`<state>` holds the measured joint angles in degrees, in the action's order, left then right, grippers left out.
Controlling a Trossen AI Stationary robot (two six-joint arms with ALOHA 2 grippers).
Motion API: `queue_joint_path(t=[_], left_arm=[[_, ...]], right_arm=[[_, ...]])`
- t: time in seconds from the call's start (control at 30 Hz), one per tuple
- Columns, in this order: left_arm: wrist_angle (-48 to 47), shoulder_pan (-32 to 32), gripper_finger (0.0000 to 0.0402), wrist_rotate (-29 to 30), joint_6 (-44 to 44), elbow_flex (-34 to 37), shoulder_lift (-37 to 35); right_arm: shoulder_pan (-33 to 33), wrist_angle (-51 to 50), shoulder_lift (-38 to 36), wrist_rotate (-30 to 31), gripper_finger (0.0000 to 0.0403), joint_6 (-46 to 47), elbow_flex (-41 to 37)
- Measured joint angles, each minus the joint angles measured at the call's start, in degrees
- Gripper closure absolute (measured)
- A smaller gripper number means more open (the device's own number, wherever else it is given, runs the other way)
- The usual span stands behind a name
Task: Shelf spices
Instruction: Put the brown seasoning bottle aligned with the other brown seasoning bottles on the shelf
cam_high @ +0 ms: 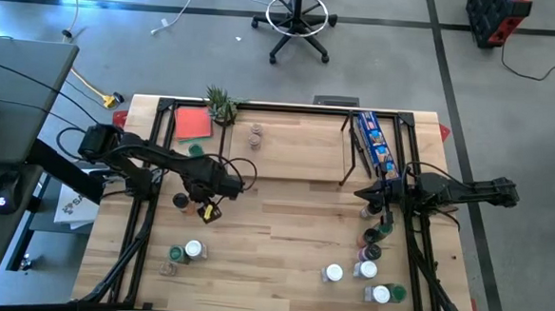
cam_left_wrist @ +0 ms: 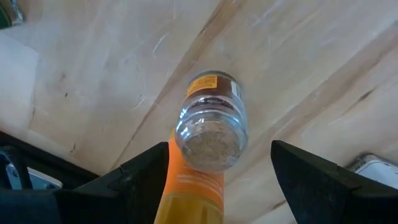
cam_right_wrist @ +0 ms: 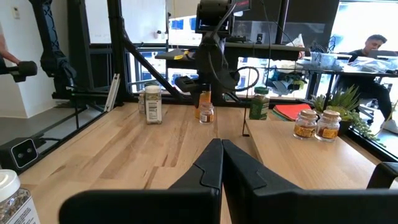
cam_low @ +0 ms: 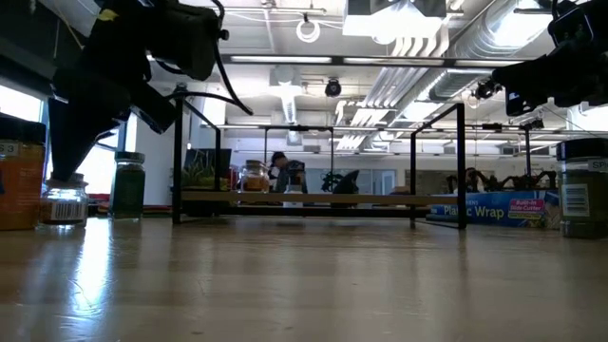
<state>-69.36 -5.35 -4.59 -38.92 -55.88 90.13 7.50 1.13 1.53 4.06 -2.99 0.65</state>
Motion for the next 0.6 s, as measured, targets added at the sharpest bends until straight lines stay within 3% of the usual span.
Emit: queue_joint_path(t=[0.43, 0.6], left_arm=[[1.54, -3.12, 0.0126, 0.83, 1.69, 0.0, 5.93], [2.51, -3.38, 0.0163, 0.84, 0.52, -0.02, 5.81]], right_arm=[[0.0, 0.0, 0.01, -0.01, 0.0402, 0.01, 0.0], [-0.01, 0.01, 0.0, 0.01, 0.0402, -0.01, -0.01]])
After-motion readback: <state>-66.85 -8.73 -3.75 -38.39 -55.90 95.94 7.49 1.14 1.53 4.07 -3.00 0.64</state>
